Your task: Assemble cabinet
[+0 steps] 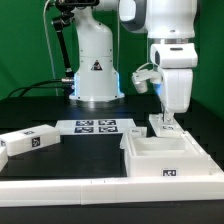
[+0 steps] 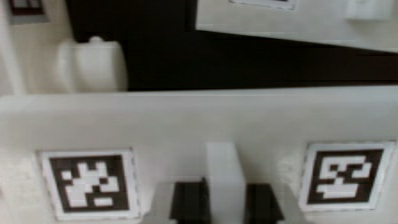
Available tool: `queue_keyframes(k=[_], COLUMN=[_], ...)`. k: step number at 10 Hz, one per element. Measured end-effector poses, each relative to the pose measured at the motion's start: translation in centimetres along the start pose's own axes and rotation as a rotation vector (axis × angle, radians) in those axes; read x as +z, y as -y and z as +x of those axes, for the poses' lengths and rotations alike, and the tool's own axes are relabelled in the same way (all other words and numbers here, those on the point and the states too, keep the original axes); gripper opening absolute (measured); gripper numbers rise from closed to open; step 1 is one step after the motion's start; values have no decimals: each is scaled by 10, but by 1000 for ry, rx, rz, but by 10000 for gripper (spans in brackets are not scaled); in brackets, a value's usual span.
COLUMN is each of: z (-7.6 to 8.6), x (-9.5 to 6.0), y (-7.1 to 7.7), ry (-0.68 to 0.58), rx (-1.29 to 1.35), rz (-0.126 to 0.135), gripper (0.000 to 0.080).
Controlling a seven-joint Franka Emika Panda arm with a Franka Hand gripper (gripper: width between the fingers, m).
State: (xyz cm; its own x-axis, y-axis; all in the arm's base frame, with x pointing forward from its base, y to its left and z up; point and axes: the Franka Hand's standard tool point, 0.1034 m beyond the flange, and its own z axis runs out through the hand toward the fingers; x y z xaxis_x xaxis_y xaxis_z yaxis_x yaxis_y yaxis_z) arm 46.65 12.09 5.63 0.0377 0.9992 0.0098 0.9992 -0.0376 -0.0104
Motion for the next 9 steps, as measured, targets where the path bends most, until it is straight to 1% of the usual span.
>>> queue_keyframes(k=[1,2,6,7,9], z=[-1,-2,-1,3,5], x=[2,1,1,0,0], y=[-4,-5,-5,-7,-14], ry=[-8,-8,-9,-9,-12], rx=[-47,-34,-21,25,79], rz=[-10,-14,-15,-14,-19], gripper=[70,70,70,70,70])
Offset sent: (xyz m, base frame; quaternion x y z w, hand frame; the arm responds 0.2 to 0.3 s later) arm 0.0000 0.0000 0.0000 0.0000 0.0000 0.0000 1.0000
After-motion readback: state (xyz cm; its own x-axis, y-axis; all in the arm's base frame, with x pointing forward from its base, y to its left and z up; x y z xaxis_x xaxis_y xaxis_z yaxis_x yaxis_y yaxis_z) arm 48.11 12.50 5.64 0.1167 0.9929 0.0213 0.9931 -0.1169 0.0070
